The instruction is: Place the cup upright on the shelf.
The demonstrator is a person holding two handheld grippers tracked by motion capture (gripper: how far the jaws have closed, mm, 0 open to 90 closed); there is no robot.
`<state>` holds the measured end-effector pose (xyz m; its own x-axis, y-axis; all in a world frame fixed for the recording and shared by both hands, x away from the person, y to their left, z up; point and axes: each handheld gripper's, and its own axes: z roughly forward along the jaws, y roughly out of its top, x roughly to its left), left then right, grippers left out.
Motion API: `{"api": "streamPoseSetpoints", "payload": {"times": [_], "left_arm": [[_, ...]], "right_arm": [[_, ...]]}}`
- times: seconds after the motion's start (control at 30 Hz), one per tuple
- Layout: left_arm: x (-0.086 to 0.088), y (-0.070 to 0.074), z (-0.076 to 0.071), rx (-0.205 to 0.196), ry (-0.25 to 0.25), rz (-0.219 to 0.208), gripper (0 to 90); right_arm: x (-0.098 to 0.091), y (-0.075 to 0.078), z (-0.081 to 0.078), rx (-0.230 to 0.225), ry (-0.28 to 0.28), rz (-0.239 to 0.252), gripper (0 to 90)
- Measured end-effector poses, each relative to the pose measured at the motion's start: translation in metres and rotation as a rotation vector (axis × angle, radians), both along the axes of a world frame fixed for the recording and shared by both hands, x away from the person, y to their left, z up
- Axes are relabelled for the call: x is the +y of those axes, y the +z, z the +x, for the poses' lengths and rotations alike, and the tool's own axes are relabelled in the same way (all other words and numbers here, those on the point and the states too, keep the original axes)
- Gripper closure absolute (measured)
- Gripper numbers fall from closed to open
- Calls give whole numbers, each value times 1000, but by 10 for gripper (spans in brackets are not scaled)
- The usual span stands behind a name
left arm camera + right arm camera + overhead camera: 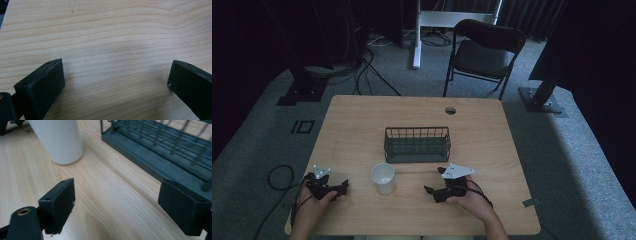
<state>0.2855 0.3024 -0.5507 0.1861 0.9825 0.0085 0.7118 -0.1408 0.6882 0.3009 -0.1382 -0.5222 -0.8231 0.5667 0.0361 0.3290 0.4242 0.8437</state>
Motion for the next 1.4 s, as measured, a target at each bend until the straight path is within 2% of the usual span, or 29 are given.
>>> {"api": "streamPoseSetpoints", "payload": {"times": [0.17,0.2,0.47,0.9,1.0,1.17,1.4], "left_arm": [[0,0,0,0,0,0,13],[0,0,0,0,0,0,13],[0,0,0,-1,0,-1,13],[0,0,0,0,0,0,13],[0,0,0,0,0,0,13],[0,0,0,-1,0,0,13],[0,0,0,0,0,-1,13]], "right_arm": [[11,-1,-1,-4,37,-17,140],[18,-1,-1,-3,53,-18,139],[32,2,-1,-11,86,-6,139],[61,5,-3,-18,152,39,135],[69,6,-3,-31,173,44,136],[78,7,-2,-37,185,45,135],[95,11,2,-50,199,83,130]]}}
